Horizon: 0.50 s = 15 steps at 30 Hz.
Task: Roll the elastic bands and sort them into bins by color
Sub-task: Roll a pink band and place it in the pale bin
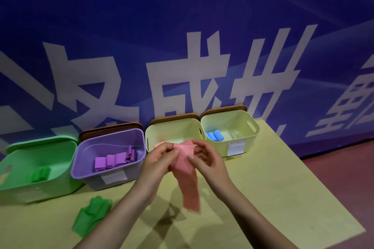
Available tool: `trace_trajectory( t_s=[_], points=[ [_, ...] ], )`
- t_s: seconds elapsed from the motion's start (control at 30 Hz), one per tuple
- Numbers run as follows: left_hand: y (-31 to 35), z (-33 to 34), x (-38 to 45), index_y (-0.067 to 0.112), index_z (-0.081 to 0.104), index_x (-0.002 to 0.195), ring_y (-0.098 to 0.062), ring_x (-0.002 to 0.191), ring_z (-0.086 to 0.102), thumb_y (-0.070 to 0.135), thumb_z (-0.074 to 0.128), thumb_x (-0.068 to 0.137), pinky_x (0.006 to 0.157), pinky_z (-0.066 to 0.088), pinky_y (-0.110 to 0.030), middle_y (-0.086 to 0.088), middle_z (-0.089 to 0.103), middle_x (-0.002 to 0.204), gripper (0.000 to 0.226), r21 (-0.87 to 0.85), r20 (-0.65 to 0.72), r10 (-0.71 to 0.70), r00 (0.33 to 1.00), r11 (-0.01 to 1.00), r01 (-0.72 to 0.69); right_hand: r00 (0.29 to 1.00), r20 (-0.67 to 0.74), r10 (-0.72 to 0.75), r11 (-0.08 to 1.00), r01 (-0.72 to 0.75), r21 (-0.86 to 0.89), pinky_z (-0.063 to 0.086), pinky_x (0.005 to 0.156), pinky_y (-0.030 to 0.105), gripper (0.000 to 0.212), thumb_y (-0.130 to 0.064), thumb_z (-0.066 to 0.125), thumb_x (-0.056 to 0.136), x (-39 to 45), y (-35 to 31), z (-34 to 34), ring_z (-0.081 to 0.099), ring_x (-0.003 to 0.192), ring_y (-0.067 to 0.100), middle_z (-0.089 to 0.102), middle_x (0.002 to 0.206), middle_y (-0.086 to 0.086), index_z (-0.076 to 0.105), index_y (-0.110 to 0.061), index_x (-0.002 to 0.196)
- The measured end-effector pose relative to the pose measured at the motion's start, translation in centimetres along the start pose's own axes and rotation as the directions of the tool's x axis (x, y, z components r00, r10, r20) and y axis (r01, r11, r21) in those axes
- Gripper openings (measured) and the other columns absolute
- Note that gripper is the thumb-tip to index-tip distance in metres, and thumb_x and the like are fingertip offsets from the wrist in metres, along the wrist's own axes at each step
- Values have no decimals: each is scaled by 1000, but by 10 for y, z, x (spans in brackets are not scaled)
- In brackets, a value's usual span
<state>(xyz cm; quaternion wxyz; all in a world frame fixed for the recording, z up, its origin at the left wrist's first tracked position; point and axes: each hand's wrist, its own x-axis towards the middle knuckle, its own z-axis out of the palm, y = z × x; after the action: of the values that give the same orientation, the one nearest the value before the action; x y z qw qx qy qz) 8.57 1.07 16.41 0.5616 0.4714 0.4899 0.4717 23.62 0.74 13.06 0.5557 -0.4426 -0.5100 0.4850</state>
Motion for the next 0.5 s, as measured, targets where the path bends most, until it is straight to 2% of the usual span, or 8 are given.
trace_trajectory(
  t_s=[0.07,0.13,0.2,0.27,0.33,0.4,0.5],
  points=[
    [-1,-1,-1,-2,63,98,-22,86,59,7,52,94,77,50,-36,-12,64,89,14,10,-5,26,1000,1000,-26,1000,-22,1,1000,-1,2,47,71,18,41,-12,72,80,0,-1,3,56,77,3,58,85,-7,59,-19,118],
    [-1,-1,-3,-1,63,97,-19,84,59,7,52,94,76,50,-33,-9,64,88,14,19,-1,49,999,999,-49,999,-34,32,999,-31,22,47,70,20,44,-18,71,77,0,-3,3,55,77,7,57,81,-9,59,-21,119],
    [-2,1,-5,0,63,97,-15,84,59,8,52,94,75,50,-30,-6,64,87,14,16,9,64,998,998,-64,999,-31,41,999,-40,10,48,72,23,39,-17,71,77,1,-5,2,55,76,9,57,79,-7,63,-23,114],
    [-2,4,-7,2,64,96,-12,82,58,11,52,94,74,49,-28,0,64,84,14,6,25,72,997,997,-73,1000,-13,15,999,-16,-31,48,74,23,28,-10,70,78,0,-8,0,57,76,10,62,82,0,68,-23,102],
    [-3,5,-9,5,64,96,-9,81,58,12,52,94,72,48,-24,4,65,82,14,12,35,81,996,997,-82,1000,-4,-15,999,14,-35,48,75,21,27,1,67,82,-2,-11,-3,60,78,9,67,85,2,70,-22,95],
    [-5,7,-10,7,65,99,-9,82,60,13,53,94,72,49,-24,4,66,84,14,15,29,69,997,998,-69,999,-5,-37,999,37,-8,49,76,19,33,10,62,84,-5,-17,-6,61,78,7,66,83,1,69,-19,98],
    [-8,9,-11,8,66,103,-15,86,62,12,53,94,77,49,-29,-2,68,88,16,-7,11,18,1000,1000,-18,997,7,-71,997,71,7,49,78,19,35,11,60,85,-9,-23,-12,59,78,8,62,79,-4,67,-17,106]
  ],
)
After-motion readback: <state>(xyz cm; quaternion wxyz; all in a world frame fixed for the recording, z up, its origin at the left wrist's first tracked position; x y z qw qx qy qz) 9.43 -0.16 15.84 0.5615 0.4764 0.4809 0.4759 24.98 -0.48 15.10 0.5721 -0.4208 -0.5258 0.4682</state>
